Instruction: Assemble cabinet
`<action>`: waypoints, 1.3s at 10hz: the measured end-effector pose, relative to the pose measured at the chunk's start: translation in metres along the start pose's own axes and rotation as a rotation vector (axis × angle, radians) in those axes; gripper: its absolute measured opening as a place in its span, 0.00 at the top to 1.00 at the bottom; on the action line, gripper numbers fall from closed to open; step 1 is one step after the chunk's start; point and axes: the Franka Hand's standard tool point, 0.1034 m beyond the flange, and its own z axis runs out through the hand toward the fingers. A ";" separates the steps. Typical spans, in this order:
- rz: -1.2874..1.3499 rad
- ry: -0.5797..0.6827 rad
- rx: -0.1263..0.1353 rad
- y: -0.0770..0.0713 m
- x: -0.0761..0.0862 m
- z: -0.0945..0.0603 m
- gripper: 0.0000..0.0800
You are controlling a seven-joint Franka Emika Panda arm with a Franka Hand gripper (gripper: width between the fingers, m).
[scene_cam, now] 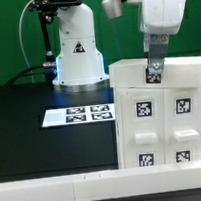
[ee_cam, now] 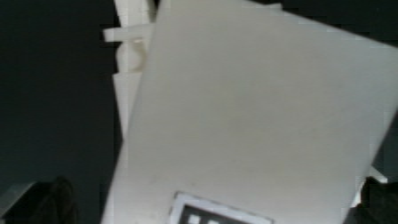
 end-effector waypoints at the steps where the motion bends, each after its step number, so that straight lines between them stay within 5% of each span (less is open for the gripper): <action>1: 0.036 -0.003 0.001 0.000 -0.001 0.001 0.00; 3: 0.059 -0.003 0.002 0.000 -0.003 0.002 0.28; 9: 0.440 0.002 -0.002 0.000 -0.003 0.000 0.30; 13: 1.182 0.010 0.011 -0.011 0.008 -0.002 0.30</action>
Offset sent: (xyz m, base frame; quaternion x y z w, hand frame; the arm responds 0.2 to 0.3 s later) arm 0.0000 0.0000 0.0000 0.0000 0.0000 0.0000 1.0000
